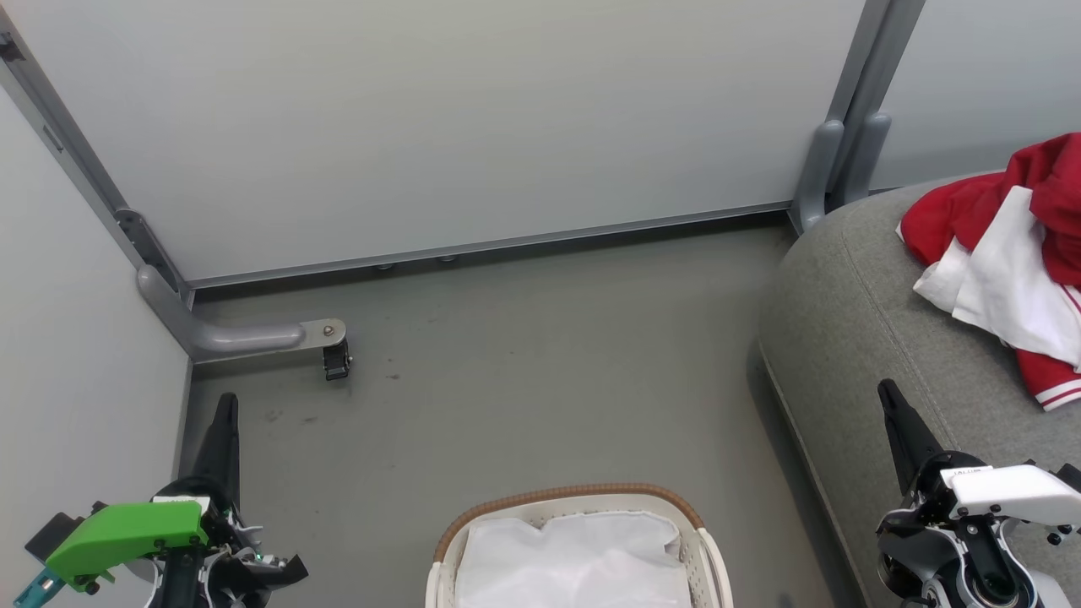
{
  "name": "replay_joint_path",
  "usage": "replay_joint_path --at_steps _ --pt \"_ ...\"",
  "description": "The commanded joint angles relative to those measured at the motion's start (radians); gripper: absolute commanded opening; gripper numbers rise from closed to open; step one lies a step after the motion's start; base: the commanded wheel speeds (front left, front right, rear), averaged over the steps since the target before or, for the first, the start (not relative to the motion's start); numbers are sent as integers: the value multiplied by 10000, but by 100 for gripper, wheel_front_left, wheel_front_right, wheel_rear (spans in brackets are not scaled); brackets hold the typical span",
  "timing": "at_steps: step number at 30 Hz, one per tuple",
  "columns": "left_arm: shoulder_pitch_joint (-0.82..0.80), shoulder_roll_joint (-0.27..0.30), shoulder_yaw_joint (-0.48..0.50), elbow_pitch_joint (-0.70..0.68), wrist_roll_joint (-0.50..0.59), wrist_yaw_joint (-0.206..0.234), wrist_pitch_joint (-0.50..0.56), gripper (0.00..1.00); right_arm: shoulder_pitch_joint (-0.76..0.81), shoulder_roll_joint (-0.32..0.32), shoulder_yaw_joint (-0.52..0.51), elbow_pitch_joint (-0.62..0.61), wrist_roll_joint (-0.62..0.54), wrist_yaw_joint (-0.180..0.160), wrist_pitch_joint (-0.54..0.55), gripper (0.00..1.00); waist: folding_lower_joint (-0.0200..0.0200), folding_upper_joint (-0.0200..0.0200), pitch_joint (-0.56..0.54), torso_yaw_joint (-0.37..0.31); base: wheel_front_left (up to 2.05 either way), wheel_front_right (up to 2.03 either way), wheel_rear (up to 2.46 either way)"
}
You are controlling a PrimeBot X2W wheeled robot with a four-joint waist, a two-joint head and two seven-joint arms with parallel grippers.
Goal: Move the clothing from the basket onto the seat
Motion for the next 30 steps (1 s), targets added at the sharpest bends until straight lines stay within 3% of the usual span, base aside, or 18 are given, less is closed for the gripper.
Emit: replay_joint_path --at_steps 1,30 --pt "-107 37 22 -15 -32 -59 28 0 -78 -59 -17 -35 32 0 27 0 0 0 0 0 0 0 0" --pt "-107 37 21 -16 -32 -56 27 0 -78 -60 -17 -36 33 0 27 0 0 0 0 0 0 0 0"
